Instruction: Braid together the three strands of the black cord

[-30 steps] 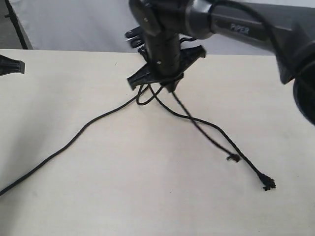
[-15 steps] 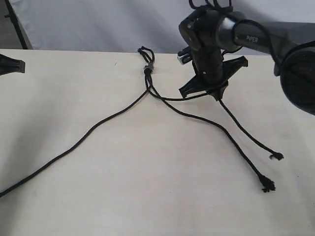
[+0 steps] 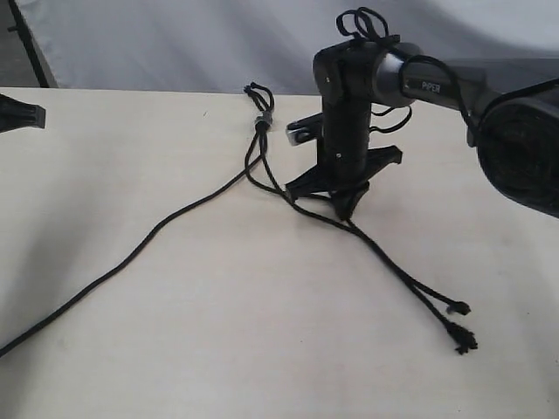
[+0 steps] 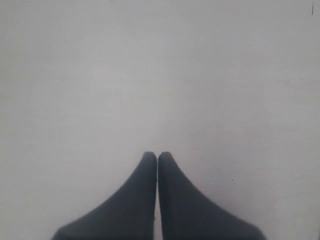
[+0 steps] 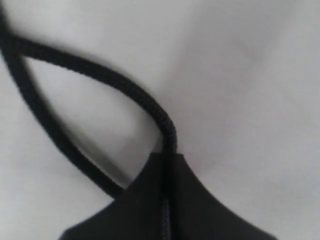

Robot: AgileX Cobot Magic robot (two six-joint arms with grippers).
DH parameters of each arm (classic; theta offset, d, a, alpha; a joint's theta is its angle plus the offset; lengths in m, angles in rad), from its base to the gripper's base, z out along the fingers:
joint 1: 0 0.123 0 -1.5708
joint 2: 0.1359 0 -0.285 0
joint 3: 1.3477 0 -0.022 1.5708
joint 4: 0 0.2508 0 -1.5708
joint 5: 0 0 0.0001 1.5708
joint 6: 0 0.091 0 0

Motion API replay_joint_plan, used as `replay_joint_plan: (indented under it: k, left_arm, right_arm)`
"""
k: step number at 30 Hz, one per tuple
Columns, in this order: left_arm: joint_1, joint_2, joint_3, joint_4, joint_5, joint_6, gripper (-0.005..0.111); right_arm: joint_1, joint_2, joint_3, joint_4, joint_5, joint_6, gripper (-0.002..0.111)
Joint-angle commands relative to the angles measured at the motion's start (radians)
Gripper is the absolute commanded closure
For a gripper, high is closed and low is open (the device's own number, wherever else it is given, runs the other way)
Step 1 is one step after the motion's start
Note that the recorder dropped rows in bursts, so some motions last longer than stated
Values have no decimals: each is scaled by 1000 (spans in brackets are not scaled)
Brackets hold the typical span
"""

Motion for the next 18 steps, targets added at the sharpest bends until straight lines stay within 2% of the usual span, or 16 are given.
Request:
replay_joint_plan:
  k: [1, 7, 10, 14, 18]
  left_arm:
    - [2, -11, 8, -6, -13, 1, 105]
    - [2, -11, 8, -6, -14, 1, 105]
    - [2, -11, 8, -6, -14, 1, 105]
    - [2, -11, 8, -6, -14, 1, 105]
    - [2, -11, 8, -26, -14, 1, 105]
  right_arm:
    - [103, 8, 57, 240, -3, -137, 109]
    - [292, -5, 80, 253, -3, -215, 109]
    - [352, -40, 80, 222, -3, -238, 109]
    - [363, -116, 80, 180, -3, -236, 109]
    - [321, -187, 80, 143, -3, -211, 109]
